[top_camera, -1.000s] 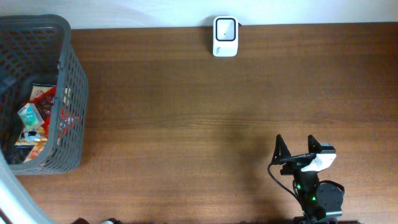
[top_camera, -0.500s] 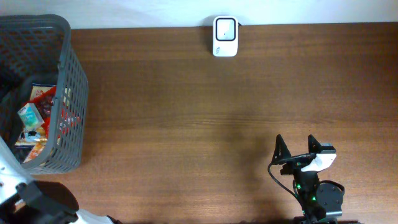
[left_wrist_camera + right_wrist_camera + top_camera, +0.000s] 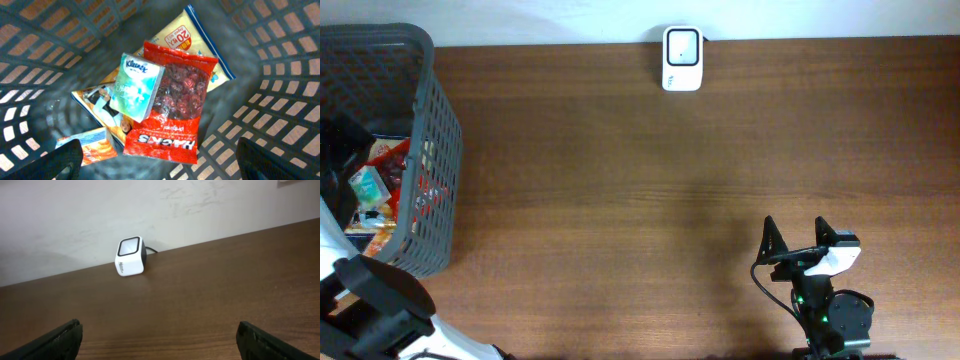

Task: Scan the item barcode
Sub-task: 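Move the left gripper over the basket and lower toward the tissue pack, then grasp the white-blue Kleenex tissue pack with the left gripper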

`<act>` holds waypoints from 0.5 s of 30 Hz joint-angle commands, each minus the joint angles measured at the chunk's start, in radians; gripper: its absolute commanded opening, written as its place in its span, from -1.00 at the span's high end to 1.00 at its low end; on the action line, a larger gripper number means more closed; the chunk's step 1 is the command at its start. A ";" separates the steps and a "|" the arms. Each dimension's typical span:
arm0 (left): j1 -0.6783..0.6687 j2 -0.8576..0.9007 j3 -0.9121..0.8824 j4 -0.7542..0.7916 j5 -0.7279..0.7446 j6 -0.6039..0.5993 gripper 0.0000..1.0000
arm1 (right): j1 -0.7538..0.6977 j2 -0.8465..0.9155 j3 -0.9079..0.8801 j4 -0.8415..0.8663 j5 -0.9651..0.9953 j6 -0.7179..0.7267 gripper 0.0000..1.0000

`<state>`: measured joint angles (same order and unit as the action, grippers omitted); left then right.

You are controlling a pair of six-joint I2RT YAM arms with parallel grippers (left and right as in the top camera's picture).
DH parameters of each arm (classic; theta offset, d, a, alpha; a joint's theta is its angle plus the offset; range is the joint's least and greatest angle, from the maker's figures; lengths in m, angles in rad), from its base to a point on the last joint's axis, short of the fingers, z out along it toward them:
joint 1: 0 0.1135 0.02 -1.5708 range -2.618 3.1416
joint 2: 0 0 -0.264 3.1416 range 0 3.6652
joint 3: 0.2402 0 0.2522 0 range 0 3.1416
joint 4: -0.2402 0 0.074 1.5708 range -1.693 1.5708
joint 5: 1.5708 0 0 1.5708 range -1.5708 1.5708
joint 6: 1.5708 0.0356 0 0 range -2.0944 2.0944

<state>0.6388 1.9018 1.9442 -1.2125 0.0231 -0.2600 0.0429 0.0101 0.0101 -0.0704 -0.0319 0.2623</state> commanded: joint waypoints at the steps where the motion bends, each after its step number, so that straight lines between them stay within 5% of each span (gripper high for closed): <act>1: -0.046 0.017 0.016 -0.009 -0.082 -0.005 -0.97 | 0.005 -0.003 -0.005 -0.005 -0.013 0.008 -0.97; 15: -0.104 0.021 -0.258 0.234 -0.282 -0.065 -0.98 | 0.005 -0.003 -0.005 -0.005 -0.013 0.008 -0.97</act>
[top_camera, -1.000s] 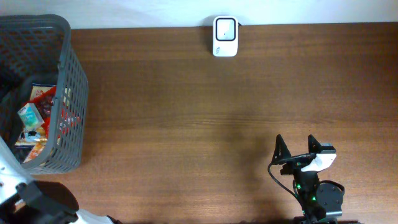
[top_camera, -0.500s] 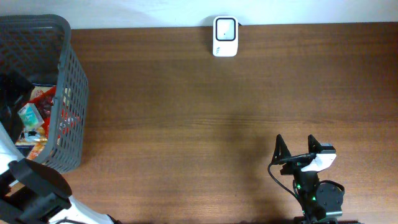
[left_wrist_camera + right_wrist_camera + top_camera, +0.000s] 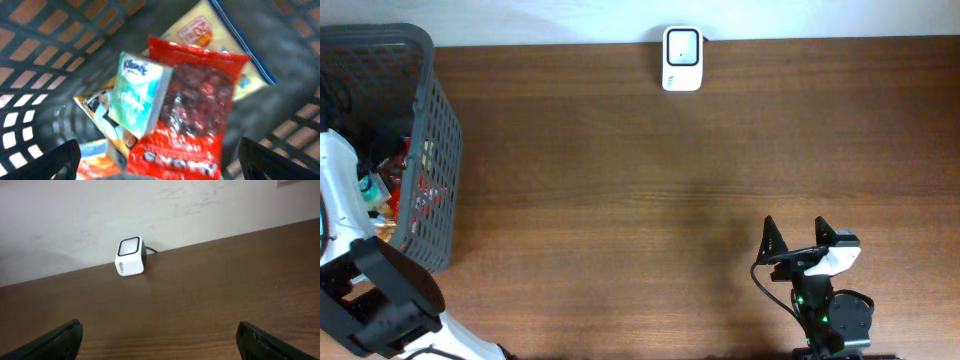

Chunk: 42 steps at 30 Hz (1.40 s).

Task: Scan the item barcode
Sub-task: 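Grasp the white-blue Kleenex tissue pack with the left gripper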

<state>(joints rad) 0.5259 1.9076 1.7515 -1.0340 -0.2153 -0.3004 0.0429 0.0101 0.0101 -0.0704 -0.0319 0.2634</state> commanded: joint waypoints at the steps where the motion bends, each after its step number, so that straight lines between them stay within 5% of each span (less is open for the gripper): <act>1: 0.009 0.015 -0.082 0.076 -0.044 -0.024 -0.98 | 0.005 -0.003 -0.005 -0.005 -0.013 0.008 -0.97; 10: 0.006 0.031 -0.252 0.276 -0.085 -0.020 -1.00 | 0.005 -0.003 -0.005 -0.005 -0.013 0.007 -0.97; 19: 0.007 0.069 -0.278 0.350 -0.134 0.071 -0.67 | 0.005 -0.003 -0.005 -0.005 -0.013 0.008 -0.97; 21: 0.007 0.069 -0.278 0.355 -0.138 0.071 -0.32 | 0.005 -0.003 -0.005 -0.005 -0.013 0.008 -0.97; 30: 0.007 0.067 -0.277 0.367 -0.138 0.071 0.51 | 0.005 -0.003 -0.005 -0.005 -0.013 0.007 -0.97; 33: 0.007 0.063 -0.277 0.366 -0.137 0.071 0.57 | 0.005 -0.003 -0.005 -0.005 -0.013 0.007 -0.97; 38: 0.007 0.023 -0.276 0.363 -0.137 0.071 1.00 | 0.005 -0.003 -0.005 -0.005 -0.013 0.007 -0.97; 42: 0.007 -0.069 -0.266 0.367 -0.137 0.070 1.00 | 0.005 -0.003 -0.005 -0.004 -0.013 0.008 -0.97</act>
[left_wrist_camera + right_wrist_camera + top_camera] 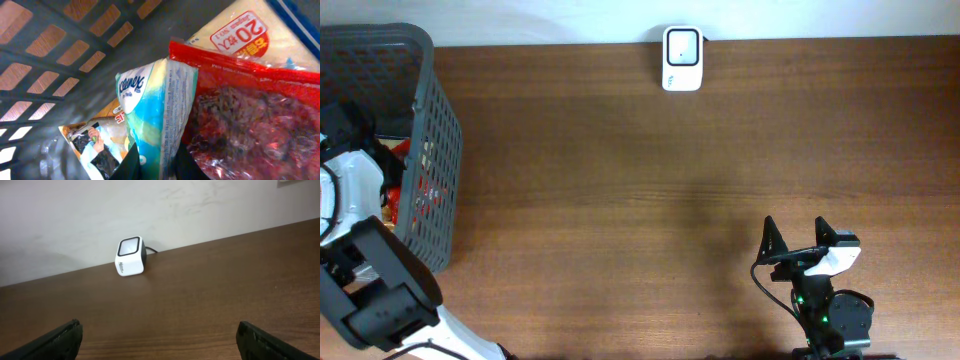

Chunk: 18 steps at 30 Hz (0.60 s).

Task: Scan the item barcode
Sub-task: 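Grasp the white-blue Kleenex tissue pack with the left gripper, then lift the tissue pack out and place it on the table center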

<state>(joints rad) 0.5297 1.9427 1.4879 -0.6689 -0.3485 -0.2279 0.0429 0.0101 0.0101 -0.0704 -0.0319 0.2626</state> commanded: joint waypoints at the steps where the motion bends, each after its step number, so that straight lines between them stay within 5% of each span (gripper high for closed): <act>1: 0.003 -0.132 0.003 0.003 -0.004 -0.002 1.00 | 0.005 -0.003 -0.005 -0.005 -0.013 0.008 -0.97; 10: 0.000 -0.450 0.026 0.010 0.068 -0.002 1.00 | 0.005 -0.003 -0.005 -0.005 -0.013 0.008 -0.97; 18: 0.000 -0.694 0.026 0.002 0.683 -0.003 1.00 | 0.005 -0.003 -0.005 -0.004 -0.013 0.008 -0.97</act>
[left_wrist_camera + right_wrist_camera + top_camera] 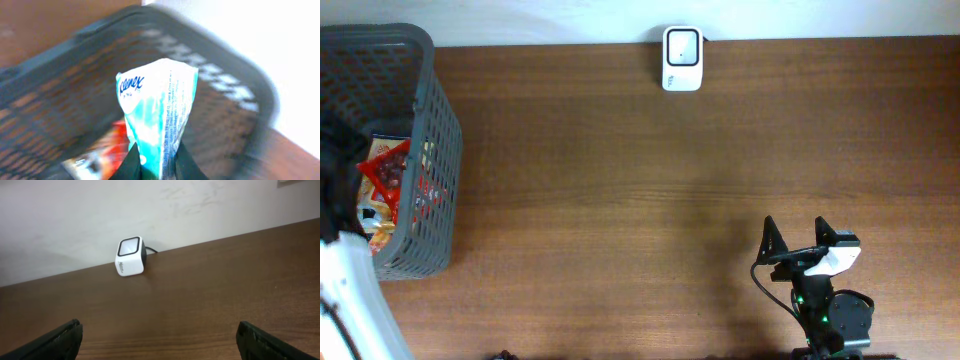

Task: Scan the item barcode
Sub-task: 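Lift the tissue pack out and place it on the table center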

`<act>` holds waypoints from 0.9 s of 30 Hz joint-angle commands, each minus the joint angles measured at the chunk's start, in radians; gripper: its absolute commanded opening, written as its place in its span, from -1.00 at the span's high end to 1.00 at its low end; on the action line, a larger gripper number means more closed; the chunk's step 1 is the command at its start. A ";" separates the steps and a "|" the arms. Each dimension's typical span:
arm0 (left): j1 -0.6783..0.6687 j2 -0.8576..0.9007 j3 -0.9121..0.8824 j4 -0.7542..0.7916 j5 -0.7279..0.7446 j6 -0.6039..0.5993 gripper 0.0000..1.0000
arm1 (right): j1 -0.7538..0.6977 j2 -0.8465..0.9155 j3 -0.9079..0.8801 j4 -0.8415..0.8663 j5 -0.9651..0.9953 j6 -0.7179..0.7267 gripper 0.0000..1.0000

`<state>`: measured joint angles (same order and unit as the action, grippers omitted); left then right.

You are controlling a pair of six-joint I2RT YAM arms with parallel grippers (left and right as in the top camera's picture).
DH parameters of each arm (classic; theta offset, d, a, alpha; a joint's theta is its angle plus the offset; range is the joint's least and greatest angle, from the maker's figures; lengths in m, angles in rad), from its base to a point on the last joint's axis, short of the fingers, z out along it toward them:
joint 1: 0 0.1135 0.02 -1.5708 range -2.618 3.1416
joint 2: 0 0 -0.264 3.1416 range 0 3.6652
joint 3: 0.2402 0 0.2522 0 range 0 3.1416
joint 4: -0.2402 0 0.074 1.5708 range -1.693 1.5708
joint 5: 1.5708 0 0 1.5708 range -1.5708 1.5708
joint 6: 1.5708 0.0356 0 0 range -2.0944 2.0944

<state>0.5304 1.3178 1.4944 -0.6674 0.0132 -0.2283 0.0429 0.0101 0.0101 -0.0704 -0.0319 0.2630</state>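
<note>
In the left wrist view my left gripper (155,161) is shut on a teal-and-white Kleenex tissue pack (157,105), held up above the grey basket (230,75); the picture is blurred. The overhead view shows only the left arm (342,290) at the table's left edge, and the pack is hidden there. The white barcode scanner (681,58) stands at the table's far edge, also in the right wrist view as the scanner (130,256). My right gripper (798,245) stands open near the front right, nothing between its fingers (55,340).
The grey basket (432,150) at the left holds a red snack bag (382,170) and other packets. A pale wall runs behind the table's far edge. Brown tabletop (640,200) lies between basket, scanner and right arm.
My left gripper, then shut on the tissue pack down among the packets in the basket, now holds it up over the basket rim. The right arm has not moved.
My left gripper hung open over the packets in the basket, the tissue pack lying on the red bag. It then stood lower over them, then was shut on the tissue pack. Now the pack is held above the basket. The right gripper stayed open and still.
</note>
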 commanded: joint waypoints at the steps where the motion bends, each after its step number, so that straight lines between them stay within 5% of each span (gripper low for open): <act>1: -0.001 -0.086 0.019 -0.003 0.357 -0.002 1.00 | 0.005 -0.003 -0.005 -0.005 -0.013 0.008 -0.97; 8: -0.180 -0.140 0.017 -0.117 0.443 -0.002 1.00 | 0.005 -0.003 -0.005 -0.005 -0.013 0.008 -0.97; 14: -0.458 -0.072 -0.051 -0.161 0.338 -0.002 1.00 | 0.005 -0.003 -0.005 -0.005 -0.013 0.008 -0.97; 22: -0.724 0.183 -0.106 -0.155 0.098 -0.002 1.00 | 0.005 -0.003 -0.005 -0.005 -0.013 0.008 -0.97; 27: -0.792 0.342 -0.106 -0.127 0.091 -0.002 1.00 | 0.005 -0.003 -0.005 -0.005 -0.013 0.008 -0.97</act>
<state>-0.2226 1.5787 1.3964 -0.8040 0.1543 -0.2283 0.0429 0.0101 0.0101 -0.0704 -0.0319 0.2630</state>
